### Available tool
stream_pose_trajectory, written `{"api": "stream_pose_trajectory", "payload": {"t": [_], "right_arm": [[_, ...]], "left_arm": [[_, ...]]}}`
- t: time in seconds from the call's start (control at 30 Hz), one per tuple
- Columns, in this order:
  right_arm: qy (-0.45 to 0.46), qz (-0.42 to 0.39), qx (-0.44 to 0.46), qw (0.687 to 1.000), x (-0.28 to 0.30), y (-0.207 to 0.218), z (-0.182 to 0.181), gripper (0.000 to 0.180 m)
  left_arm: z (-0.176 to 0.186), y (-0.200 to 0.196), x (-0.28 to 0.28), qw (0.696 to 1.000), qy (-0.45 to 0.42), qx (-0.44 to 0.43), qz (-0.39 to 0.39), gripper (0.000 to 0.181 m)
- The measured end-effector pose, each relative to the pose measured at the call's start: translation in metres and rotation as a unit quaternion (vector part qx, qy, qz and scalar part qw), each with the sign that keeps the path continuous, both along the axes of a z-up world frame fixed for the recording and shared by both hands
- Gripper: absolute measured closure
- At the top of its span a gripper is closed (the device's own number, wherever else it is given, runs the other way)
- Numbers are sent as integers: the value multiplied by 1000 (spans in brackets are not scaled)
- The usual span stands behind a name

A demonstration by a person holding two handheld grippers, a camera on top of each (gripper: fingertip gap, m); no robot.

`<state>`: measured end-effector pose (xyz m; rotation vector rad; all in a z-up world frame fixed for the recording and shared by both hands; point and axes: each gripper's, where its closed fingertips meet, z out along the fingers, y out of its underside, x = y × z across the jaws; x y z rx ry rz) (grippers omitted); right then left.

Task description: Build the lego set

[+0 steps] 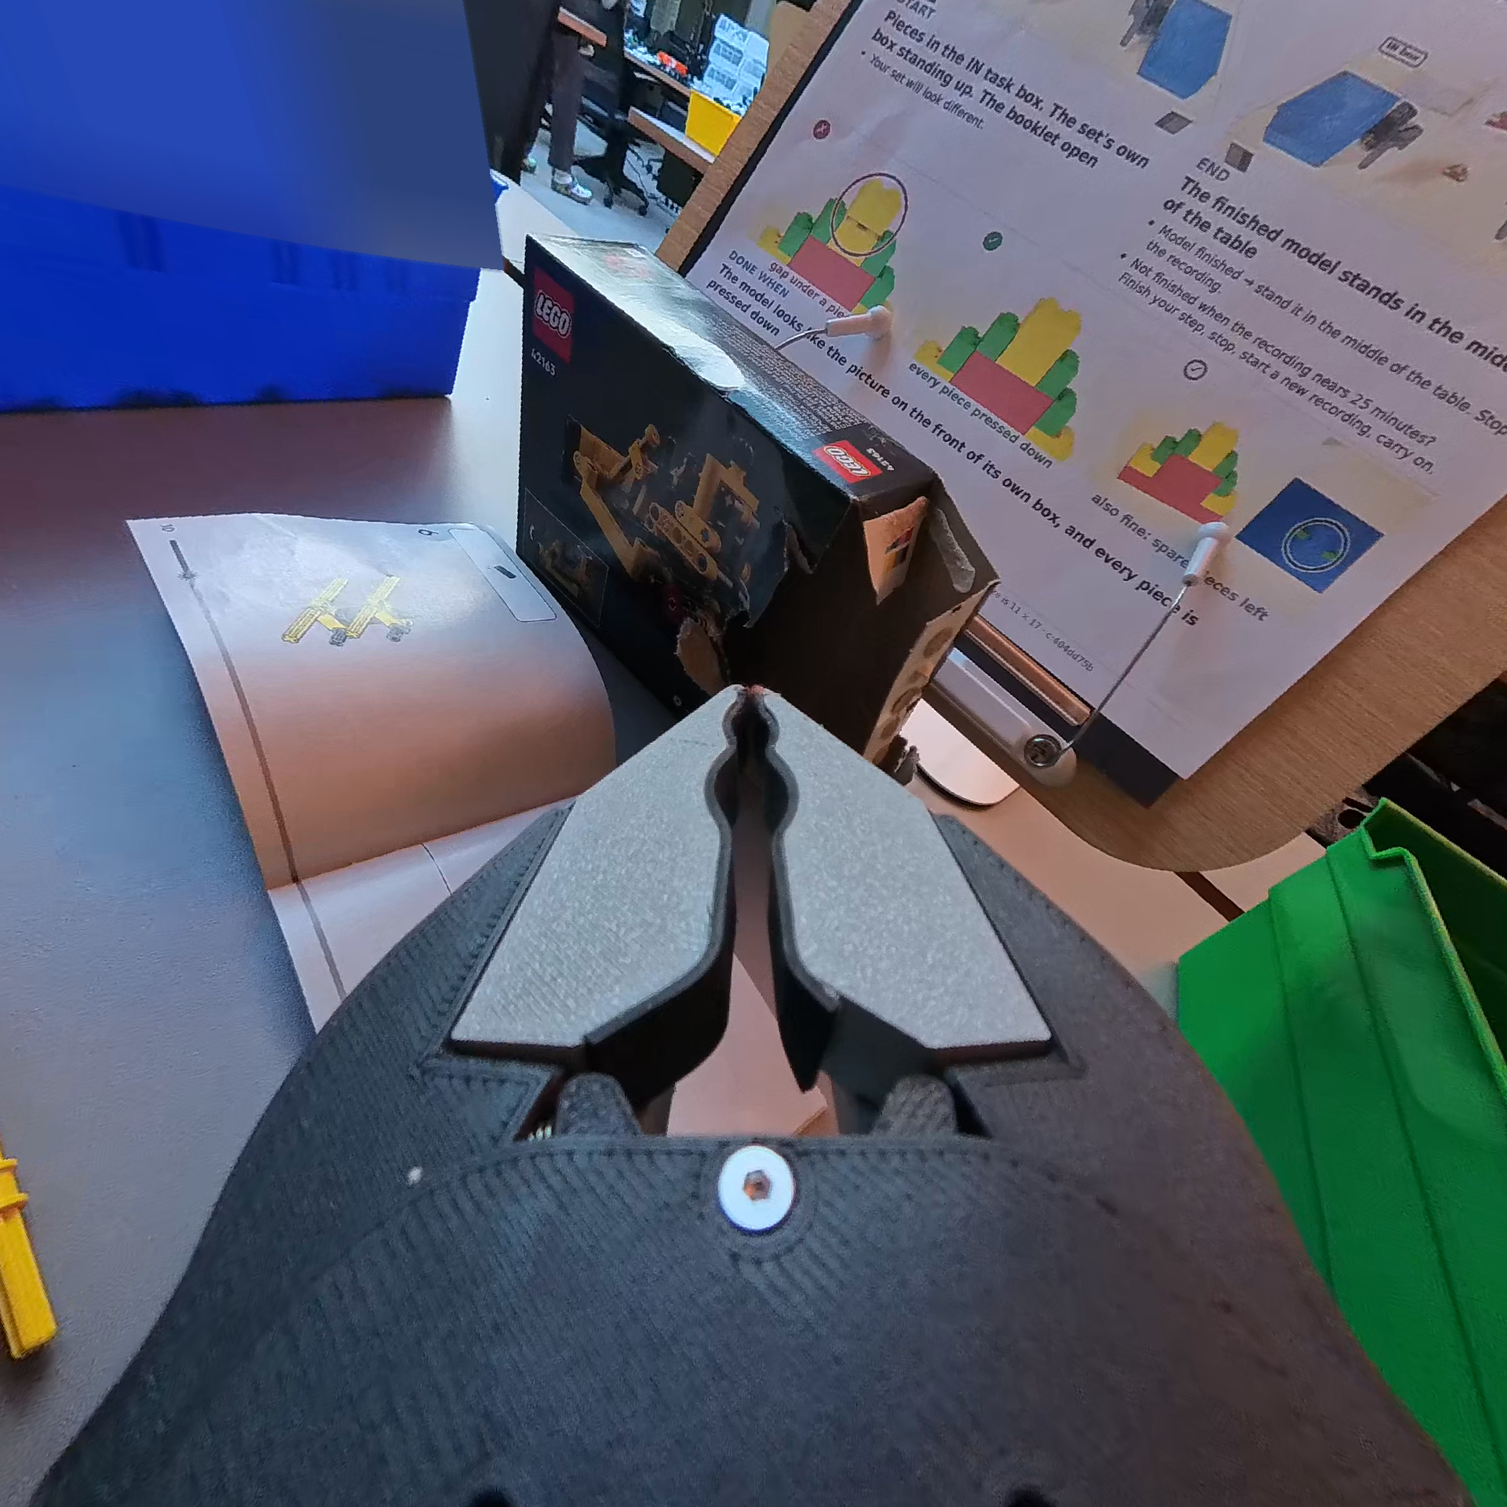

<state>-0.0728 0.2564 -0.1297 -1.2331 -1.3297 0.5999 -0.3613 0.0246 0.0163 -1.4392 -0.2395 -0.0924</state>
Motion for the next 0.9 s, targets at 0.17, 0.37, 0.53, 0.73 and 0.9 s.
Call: {"api": "stream_pose_trajectory", "payload": {"t": [0.17, 0.37, 0.53, 0.73, 0.9], "right_arm": [[2, 0, -2, 1000, 0, 0, 1, 180], [1, 2, 2, 1000, 0, -1, 1, 180], [1, -1, 6, 1000, 1, 1, 1, 180], [11, -5, -11, 1000, 4, 6, 3, 180], [10, 3, -4, 1000, 3, 1, 4, 180]], "left_arm": [[3, -2, -2, 1000, 0, 6, 6, 105], [6, -6, -8, 1000, -2, 18, 23, 117], [5, -5, -9, 999, 6, 13, 31, 162], [3, -3, -4, 1000, 13, 4, 26, 163], [-2, 4, 10, 999, 37, -20, 4, 153]]}}
